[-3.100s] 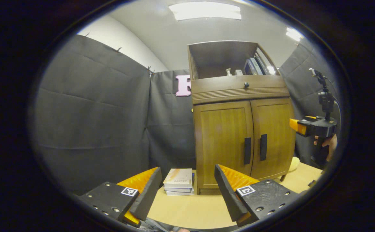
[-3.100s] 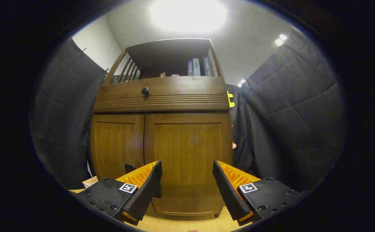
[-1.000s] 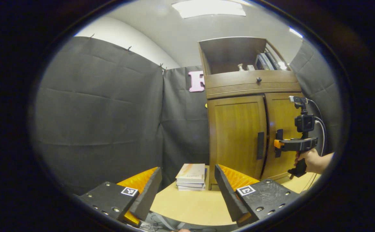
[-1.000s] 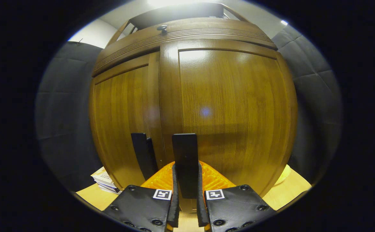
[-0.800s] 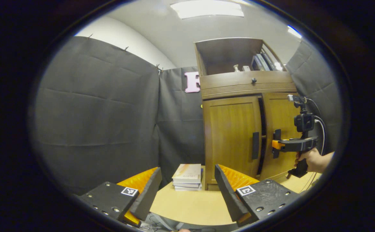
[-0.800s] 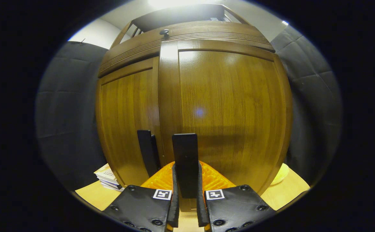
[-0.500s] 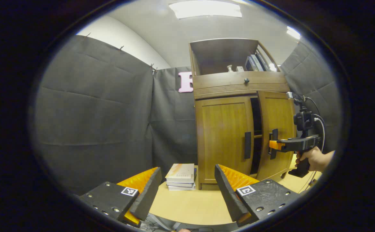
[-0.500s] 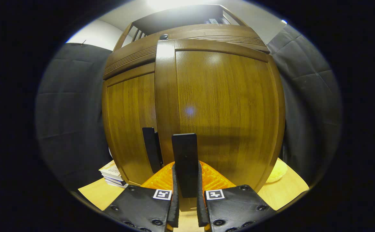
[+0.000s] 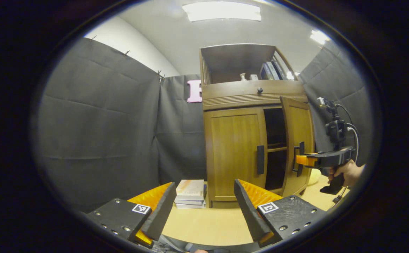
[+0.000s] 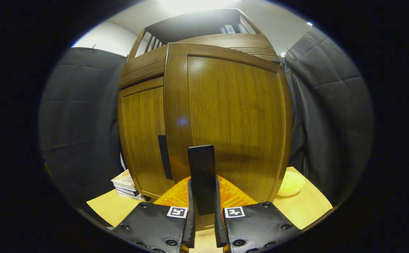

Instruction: Open the right door of the double-door shoe cabinet with the right hand, and open the left door with the left hand.

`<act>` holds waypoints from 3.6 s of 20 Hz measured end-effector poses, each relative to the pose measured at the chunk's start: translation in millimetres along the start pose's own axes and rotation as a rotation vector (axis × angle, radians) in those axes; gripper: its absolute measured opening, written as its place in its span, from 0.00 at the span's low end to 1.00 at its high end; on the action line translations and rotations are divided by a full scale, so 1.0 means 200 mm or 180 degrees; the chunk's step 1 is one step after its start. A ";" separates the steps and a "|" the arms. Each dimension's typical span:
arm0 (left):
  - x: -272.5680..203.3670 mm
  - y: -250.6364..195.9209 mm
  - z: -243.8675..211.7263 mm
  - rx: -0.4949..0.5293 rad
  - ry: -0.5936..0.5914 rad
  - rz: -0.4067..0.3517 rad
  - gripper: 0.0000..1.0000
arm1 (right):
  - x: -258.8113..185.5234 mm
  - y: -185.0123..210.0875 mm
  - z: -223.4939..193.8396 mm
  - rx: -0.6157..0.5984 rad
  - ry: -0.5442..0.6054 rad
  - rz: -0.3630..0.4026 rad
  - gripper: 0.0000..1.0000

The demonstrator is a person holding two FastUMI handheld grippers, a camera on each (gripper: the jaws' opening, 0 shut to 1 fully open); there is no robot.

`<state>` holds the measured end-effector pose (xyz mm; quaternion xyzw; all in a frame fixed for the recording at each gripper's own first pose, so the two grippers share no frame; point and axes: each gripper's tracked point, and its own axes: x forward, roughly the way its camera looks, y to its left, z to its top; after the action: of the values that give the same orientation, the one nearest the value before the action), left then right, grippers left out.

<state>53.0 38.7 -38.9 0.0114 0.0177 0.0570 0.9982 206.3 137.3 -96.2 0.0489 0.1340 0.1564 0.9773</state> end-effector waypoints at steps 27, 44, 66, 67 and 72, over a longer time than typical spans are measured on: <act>-0.01 -0.43 0.01 -0.0073 -0.0052 -0.0773 0.95 | -0.56 -0.74 0.04 0.0011 -0.0012 -0.0727 0.14; 0.26 -0.72 0.03 -0.0073 -0.0065 -0.1117 0.95 | -0.87 -1.01 0.15 -0.0166 -0.0320 -0.1272 0.00; 1.22 -1.05 -0.06 -0.0207 -0.0015 -0.1188 0.95 | -0.85 -0.63 0.11 -0.0366 -0.0332 -0.0851 0.98; 1.26 -1.06 -0.07 -0.0224 -0.0005 -0.1181 0.95 | -0.83 -0.63 0.10 -0.0414 -0.0330 -0.0864 0.97; 1.45 -1.12 -0.15 -0.0143 0.0043 -0.1104 0.95 | -0.83 -0.64 0.10 -0.0543 -0.0329 -0.0895 0.97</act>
<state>364.9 -150.0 -83.5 -0.0145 0.0247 -0.1156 0.9929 96.4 -37.5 -53.4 -0.0454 0.0754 0.0263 0.9958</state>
